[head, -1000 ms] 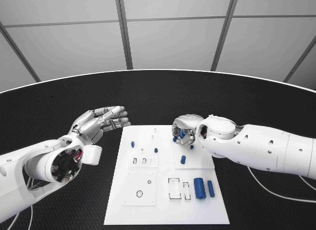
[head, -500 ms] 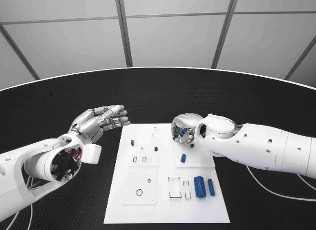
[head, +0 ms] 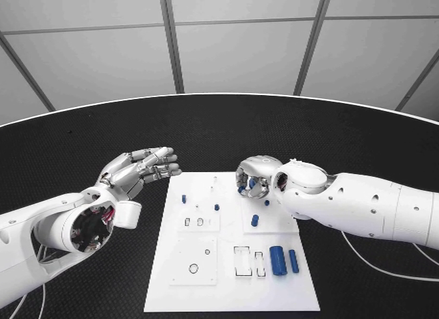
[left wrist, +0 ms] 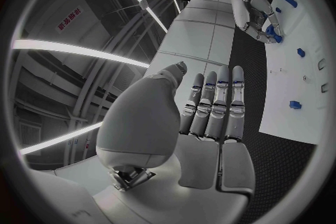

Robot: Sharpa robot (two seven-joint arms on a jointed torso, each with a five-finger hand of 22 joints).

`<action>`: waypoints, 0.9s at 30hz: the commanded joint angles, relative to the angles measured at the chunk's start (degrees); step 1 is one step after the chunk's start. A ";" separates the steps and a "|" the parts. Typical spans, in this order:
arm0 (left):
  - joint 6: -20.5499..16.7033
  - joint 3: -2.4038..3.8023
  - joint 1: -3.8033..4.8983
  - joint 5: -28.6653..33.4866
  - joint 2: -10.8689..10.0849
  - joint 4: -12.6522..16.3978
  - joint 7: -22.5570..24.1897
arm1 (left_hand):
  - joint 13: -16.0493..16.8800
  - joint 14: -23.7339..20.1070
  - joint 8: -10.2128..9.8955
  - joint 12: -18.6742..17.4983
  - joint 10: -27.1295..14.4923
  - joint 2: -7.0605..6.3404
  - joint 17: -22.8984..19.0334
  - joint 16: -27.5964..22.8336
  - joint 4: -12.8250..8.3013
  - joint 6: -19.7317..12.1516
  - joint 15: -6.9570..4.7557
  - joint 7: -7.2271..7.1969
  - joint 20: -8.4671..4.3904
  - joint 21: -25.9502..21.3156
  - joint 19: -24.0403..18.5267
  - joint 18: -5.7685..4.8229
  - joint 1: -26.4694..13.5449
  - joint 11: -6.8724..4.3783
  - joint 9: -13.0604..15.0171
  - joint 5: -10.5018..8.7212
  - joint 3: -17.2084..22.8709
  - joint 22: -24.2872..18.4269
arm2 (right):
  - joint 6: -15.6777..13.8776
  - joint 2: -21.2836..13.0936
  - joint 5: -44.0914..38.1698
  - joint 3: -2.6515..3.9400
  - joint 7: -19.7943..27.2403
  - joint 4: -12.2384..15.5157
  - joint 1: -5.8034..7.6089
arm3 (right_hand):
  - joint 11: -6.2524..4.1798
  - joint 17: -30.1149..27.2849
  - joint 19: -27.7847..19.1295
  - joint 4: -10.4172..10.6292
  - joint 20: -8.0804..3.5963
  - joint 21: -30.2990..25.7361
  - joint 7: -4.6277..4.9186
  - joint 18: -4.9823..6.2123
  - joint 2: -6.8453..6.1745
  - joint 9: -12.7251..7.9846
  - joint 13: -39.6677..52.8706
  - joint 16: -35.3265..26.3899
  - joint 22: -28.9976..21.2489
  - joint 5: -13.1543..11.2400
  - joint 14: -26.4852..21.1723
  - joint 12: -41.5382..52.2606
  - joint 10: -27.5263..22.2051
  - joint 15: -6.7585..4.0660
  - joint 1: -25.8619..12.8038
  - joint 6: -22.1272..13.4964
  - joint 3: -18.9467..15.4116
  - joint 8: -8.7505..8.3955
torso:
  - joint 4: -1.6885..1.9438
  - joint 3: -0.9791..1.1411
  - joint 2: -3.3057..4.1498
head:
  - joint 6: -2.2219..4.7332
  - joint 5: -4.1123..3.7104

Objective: Assemble the parts on the task board

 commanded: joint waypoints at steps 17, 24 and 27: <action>0.31 -0.01 0.00 0.01 0.42 -0.91 -0.09 | -0.08 -0.21 -0.43 -0.37 0.05 -0.37 0.09 -0.43 0.02 -0.02 0.24 1.15 -0.07 0.42 0.53 0.60 -0.31 0.29 -0.09 -0.36 0.40 0.09 | -7.48 2.96 -0.01 0.08 0.45 -1.92 0.20 | -0.40 -0.05 2.71 -1.03 -0.66 0.44 0.08 -1.03 0.73 0.83 0.80 0.34 10.15 0.48 3.00 0.29 1.01 -0.45 1.01 0.28 0.31 0.40 | 0.29 -0.13 0.46 | 1.65 0.28; 0.30 0.00 0.02 0.02 0.38 -0.52 -0.11 | -0.08 -0.25 -0.47 -0.44 0.01 -0.37 0.09 -0.46 0.02 -0.06 0.26 1.17 -0.09 0.45 0.55 0.59 -0.32 0.31 -0.11 -0.36 0.48 0.09 | -8.84 5.86 -1.35 0.09 0.01 -4.65 0.36 | -0.31 -0.07 2.68 -1.09 -0.67 0.42 0.19 -1.02 0.65 0.94 0.87 0.35 10.12 0.50 3.00 0.21 0.90 -0.41 0.88 0.19 0.30 0.37 | 0.38 -0.13 0.75 | 1.95 0.33; 0.29 0.00 0.05 0.02 0.35 -0.37 -0.13 | -0.08 -0.25 -0.47 -0.44 0.01 -0.37 0.09 -0.46 0.02 -0.06 0.26 1.17 -0.09 0.45 0.55 0.59 -0.32 0.31 -0.11 -0.36 0.48 0.09 | -9.17 6.75 -1.80 0.09 -0.28 -5.46 0.44 | -0.29 -0.02 2.70 -1.08 -0.66 0.45 0.21 -1.03 0.65 0.97 0.89 0.39 10.16 0.49 3.01 0.20 0.88 -0.40 0.82 0.19 0.30 0.37 | 0.46 -0.16 0.88 | 1.94 0.37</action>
